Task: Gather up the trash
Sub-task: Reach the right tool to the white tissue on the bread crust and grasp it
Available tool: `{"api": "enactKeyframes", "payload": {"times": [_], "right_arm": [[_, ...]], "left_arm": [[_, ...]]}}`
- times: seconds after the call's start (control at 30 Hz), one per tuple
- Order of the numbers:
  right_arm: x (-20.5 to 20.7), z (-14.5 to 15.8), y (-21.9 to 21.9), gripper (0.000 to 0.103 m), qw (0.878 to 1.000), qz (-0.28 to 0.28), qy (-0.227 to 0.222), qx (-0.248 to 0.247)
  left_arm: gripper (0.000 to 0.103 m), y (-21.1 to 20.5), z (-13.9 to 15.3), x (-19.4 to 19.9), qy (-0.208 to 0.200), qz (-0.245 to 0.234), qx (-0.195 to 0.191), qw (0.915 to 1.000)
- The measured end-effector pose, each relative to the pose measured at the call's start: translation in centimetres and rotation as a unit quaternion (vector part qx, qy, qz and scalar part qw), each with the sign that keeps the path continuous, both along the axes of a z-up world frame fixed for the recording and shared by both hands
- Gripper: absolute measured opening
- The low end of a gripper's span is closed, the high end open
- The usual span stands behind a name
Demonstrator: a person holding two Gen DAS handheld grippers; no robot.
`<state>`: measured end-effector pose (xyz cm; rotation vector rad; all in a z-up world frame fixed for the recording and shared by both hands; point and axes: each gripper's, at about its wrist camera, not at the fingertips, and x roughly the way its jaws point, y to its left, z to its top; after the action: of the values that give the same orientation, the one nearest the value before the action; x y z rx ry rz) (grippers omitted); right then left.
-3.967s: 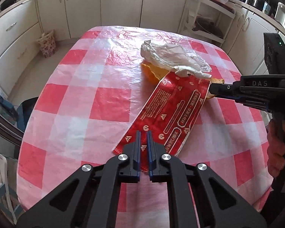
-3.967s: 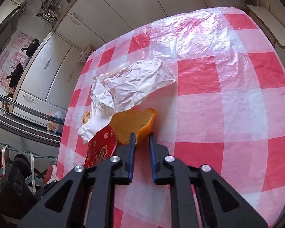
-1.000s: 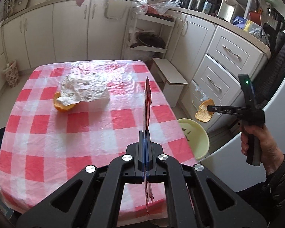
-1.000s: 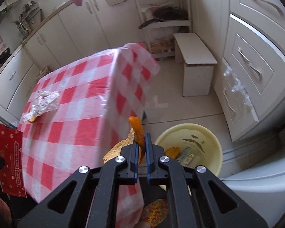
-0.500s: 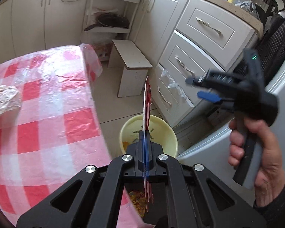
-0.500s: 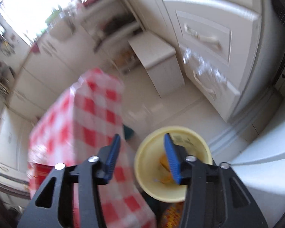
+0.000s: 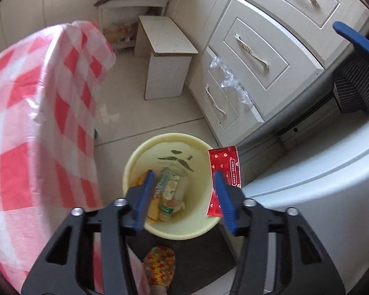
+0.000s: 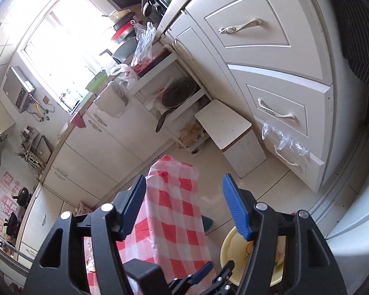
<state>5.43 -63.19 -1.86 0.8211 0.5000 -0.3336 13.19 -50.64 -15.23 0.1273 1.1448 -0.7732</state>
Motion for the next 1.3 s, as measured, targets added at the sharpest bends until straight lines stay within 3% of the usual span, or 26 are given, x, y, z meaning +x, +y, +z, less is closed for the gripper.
{"api": "enactKeyframes", "payload": {"times": [0.17, 0.3, 0.4, 0.53, 0.63, 0.73, 0.83, 0.97, 1.1, 1.3], "right_arm": [[1.5, 0.7, 2.3, 0.065, 0.999, 0.029, 0.007, -0.018], [3.7, 0.3, 4.8, 0.07, 0.997, 0.071, 0.022, -0.017], [7.0, -1.2, 8.6, 0.071, 0.989, 0.142, 0.049, 0.0], [11.3, -4.8, 15.3, 0.077, 0.967, 0.238, 0.088, 0.028], [14.5, -8.4, 20.4, 0.078, 0.94, 0.305, 0.116, 0.095], [16.8, -11.4, 24.5, 0.078, 0.915, 0.336, 0.131, 0.181], [18.7, -12.5, 27.5, 0.078, 0.902, 0.348, 0.134, 0.216], [20.3, -13.0, 29.7, 0.078, 0.895, 0.353, 0.126, 0.241], [20.9, -12.6, 29.7, 0.078, 0.898, 0.346, 0.114, 0.247], [20.9, -12.8, 29.2, 0.078, 0.905, 0.318, 0.088, 0.268]], "left_arm": [[0.06, 5.6, 3.0, 0.1, -0.027, 0.014, -0.021, 0.9993], [0.064, 13.5, 5.1, 0.2, -0.047, 0.053, -0.04, 0.9967], [0.068, 21.2, 6.1, 0.8, -0.061, 0.109, -0.047, 0.991], [0.07, 30.8, 6.2, 3.0, -0.069, 0.199, -0.037, 0.9769], [0.07, 37.1, 5.5, 6.0, -0.052, 0.271, -0.028, 0.9609], [0.071, 41.8, 5.3, 8.5, -0.045, 0.327, -0.044, 0.9431], [0.071, 43.4, 5.0, 11.0, -0.055, 0.346, -0.038, 0.9359], [0.071, 42.3, 5.0, 12.5, -0.077, 0.33, -0.02, 0.9405], [0.071, 41.8, 5.4, 12.1, -0.107, 0.307, 0.001, 0.9458], [0.073, 41.2, 6.4, 10.9, -0.149, 0.286, 0.025, 0.9461]]}}
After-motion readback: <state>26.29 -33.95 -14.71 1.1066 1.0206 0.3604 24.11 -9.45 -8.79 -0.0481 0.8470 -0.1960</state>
